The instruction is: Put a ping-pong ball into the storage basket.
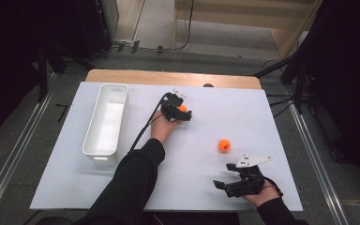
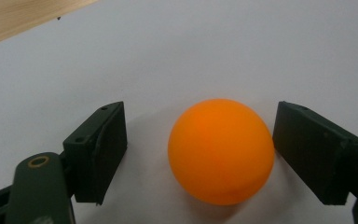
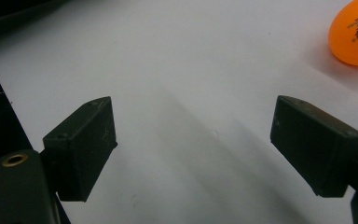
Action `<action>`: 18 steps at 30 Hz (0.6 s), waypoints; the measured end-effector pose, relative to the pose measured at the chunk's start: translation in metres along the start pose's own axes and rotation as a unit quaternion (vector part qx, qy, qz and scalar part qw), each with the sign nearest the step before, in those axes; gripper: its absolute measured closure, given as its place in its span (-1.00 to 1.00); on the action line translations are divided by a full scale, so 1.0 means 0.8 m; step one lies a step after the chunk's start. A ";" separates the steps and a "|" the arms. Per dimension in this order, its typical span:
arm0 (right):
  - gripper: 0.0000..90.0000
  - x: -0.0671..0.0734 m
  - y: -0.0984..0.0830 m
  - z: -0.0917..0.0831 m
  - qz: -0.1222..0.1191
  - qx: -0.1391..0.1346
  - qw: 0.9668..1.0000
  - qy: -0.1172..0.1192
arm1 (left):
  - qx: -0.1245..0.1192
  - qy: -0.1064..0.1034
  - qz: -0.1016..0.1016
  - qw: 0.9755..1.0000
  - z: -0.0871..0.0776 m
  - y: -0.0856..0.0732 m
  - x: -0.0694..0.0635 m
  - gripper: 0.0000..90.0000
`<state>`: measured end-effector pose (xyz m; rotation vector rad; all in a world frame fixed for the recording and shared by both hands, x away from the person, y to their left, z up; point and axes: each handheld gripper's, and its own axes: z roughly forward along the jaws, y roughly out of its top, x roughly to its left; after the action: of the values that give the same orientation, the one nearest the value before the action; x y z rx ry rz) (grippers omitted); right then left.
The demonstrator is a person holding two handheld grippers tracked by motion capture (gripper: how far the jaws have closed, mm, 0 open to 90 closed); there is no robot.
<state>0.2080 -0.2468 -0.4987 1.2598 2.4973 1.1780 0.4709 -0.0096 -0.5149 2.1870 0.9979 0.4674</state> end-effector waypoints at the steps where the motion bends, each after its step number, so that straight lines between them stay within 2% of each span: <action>1: -0.72 0.000 0.000 0.000 0.000 0.000 1.000 0.000 | 0.000 0.000 0.000 1.000 0.000 0.000 0.000 -0.53; 4: -0.72 0.000 0.000 0.000 -0.001 0.000 1.000 -0.001 | -0.005 -0.004 0.008 1.000 -0.002 -0.002 -0.002 -0.42; 5: -0.72 0.000 0.000 0.000 -0.003 0.001 1.000 -0.001 | -0.007 -0.006 0.007 1.000 -0.003 -0.002 -0.002 -0.34; 10: -0.71 0.000 0.000 0.000 -0.003 0.001 1.000 0.000 | -0.008 -0.004 0.002 1.000 -0.005 -0.003 -0.002 -0.22; 14: -0.72 0.000 0.000 0.000 -0.003 0.002 1.000 0.000 | -0.015 0.002 0.004 1.000 -0.008 -0.006 -0.003 0.12; 18: -0.72 0.001 0.001 0.000 -0.002 0.003 1.000 0.002 | -0.015 0.000 0.002 1.000 -0.008 -0.006 -0.002 0.13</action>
<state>0.2077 -0.2458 -0.4983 1.2544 2.5069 1.1754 0.4633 -0.0056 -0.5138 2.1637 0.9804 0.4820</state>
